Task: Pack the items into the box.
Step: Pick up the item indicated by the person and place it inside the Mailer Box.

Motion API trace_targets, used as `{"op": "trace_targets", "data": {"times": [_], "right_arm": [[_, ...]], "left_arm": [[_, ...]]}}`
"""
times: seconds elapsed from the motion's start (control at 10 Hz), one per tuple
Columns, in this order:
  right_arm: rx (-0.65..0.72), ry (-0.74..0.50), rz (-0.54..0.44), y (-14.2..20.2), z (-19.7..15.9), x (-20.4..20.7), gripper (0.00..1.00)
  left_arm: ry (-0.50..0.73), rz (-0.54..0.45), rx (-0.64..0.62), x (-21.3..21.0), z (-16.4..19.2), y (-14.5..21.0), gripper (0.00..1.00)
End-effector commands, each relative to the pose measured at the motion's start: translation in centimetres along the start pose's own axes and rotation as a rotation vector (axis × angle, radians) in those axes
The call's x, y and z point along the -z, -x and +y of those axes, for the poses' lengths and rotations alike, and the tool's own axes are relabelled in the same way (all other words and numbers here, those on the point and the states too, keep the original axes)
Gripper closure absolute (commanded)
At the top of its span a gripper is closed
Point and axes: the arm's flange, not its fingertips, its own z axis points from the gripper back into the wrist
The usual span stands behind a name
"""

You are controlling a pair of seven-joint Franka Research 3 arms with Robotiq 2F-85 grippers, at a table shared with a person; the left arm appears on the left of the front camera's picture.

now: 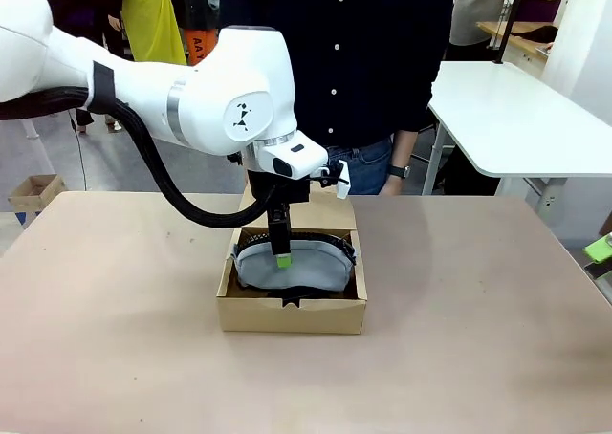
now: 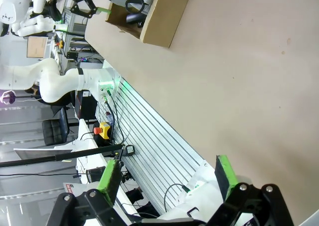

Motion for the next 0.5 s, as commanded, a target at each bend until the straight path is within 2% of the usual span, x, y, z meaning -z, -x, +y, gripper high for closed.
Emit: {"op": "trace_targets", "data": {"times": [0.0, 0.1, 0.2, 0.3, 0.4], "right_arm": [[-0.017, 0.003, 0.013, 0.2, -0.1, -0.3, 0.0], [-0.017, 0.003, 0.013, 0.2, -0.1, -0.3, 0.0], [-0.017, 0.003, 0.013, 0.2, -0.1, -0.3, 0.0], [-0.017, 0.003, 0.013, 0.2, -0.1, -0.3, 0.0], [-0.017, 0.003, 0.013, 0.2, -0.1, -0.3, 0.0]], "left_arm": [[0.008, -0.089, 0.025, -1.1, -1.9, 2.2, 0.0], [0.072, -0.164, 0.053, -2.9, -3.2, 3.8, 0.0], [0.076, -0.261, 0.058, -5.3, -4.7, 6.8, 0.0], [0.129, -0.411, -0.062, -8.2, -5.5, 11.4, 0.0], [0.273, -0.626, -0.305, -10.5, -5.5, 15.4, 0.0]]}}
